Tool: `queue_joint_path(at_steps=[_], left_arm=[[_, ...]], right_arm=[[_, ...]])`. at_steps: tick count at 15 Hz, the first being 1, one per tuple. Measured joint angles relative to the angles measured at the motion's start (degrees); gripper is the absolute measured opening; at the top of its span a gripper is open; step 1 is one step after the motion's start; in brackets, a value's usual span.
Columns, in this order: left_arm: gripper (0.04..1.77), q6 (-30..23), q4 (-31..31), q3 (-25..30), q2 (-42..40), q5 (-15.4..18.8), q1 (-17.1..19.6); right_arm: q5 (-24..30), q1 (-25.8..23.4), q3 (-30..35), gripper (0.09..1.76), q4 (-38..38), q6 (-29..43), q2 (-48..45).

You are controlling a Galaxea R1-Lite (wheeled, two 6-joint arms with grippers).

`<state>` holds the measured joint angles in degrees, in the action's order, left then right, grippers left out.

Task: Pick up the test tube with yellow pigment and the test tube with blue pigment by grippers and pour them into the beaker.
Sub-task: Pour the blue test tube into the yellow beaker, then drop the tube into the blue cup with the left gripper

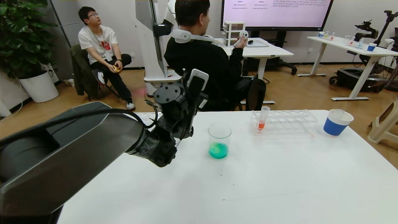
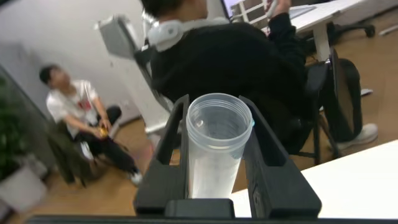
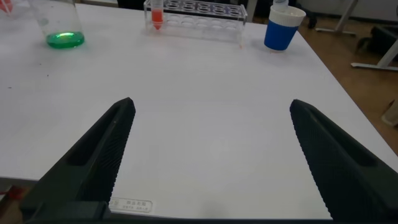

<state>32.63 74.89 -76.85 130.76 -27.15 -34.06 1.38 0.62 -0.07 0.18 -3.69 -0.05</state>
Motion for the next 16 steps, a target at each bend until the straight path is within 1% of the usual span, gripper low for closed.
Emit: queue_joint_path(at_steps=[1, 2, 3, 4, 6, 7, 8, 9, 11, 12, 14, 15, 16], left_arm=[[0.52, -6.56, -4.11, -0.90, -0.71, -5.56, -0.55], [0.52, -13.04, -9.62, -1.57, -1.56, -10.25, -1.00], [0.52, -20.19, -15.76, -2.41, -2.50, -13.45, -1.51], [0.52, -26.94, -23.21, -3.36, -3.67, -15.68, -1.88], [0.52, -38.52, -37.43, -4.63, -6.23, -17.44, -2.10], [0.52, -43.93, -42.86, -5.23, -7.66, -17.80, -2.05], [0.52, -45.73, -44.32, -5.56, -8.85, -17.99, -1.88], [0.52, -45.93, -44.72, -5.58, -9.95, -18.08, -1.74], [0.52, -45.40, -44.91, -5.32, -11.48, -18.10, -1.38], [0.52, -44.64, -44.85, -4.96, -12.29, -18.05, -0.39], [0.52, -43.48, -44.72, -3.85, -13.91, -17.51, 3.22], [0.52, -43.07, -44.70, -3.05, -14.85, -16.46, 5.97], [0.52, -42.85, -44.54, -1.95, -15.87, -14.56, 9.03]], right_arm=[[-0.01, 0.01, 0.00, 1.74, -0.02, 0.00, 0.00], [0.00, 0.01, 0.00, 1.74, 0.00, 0.01, 0.00], [0.00, 0.01, 0.00, 1.74, 0.00, 0.01, 0.00], [0.00, 0.01, 0.00, 1.74, 0.00, 0.01, 0.00], [0.00, 0.00, 0.00, 1.74, 0.00, 0.00, 0.00], [0.00, 0.00, 0.00, 1.74, 0.00, 0.01, 0.00], [0.00, 0.00, 0.00, 1.74, -0.02, 0.01, 0.00], [0.00, -0.02, 0.00, 1.74, 0.00, 0.00, 0.00], [0.00, 0.00, 0.00, 1.74, 0.00, 0.01, 0.00], [0.00, 0.00, 0.00, 1.74, 0.00, 0.01, 0.00], [0.00, 0.01, 0.00, 1.74, 0.00, 0.01, 0.00], [0.00, 0.01, 0.00, 1.74, 0.00, 0.01, 0.00], [0.00, 0.01, 0.00, 1.74, 0.00, 0.01, 0.00]])
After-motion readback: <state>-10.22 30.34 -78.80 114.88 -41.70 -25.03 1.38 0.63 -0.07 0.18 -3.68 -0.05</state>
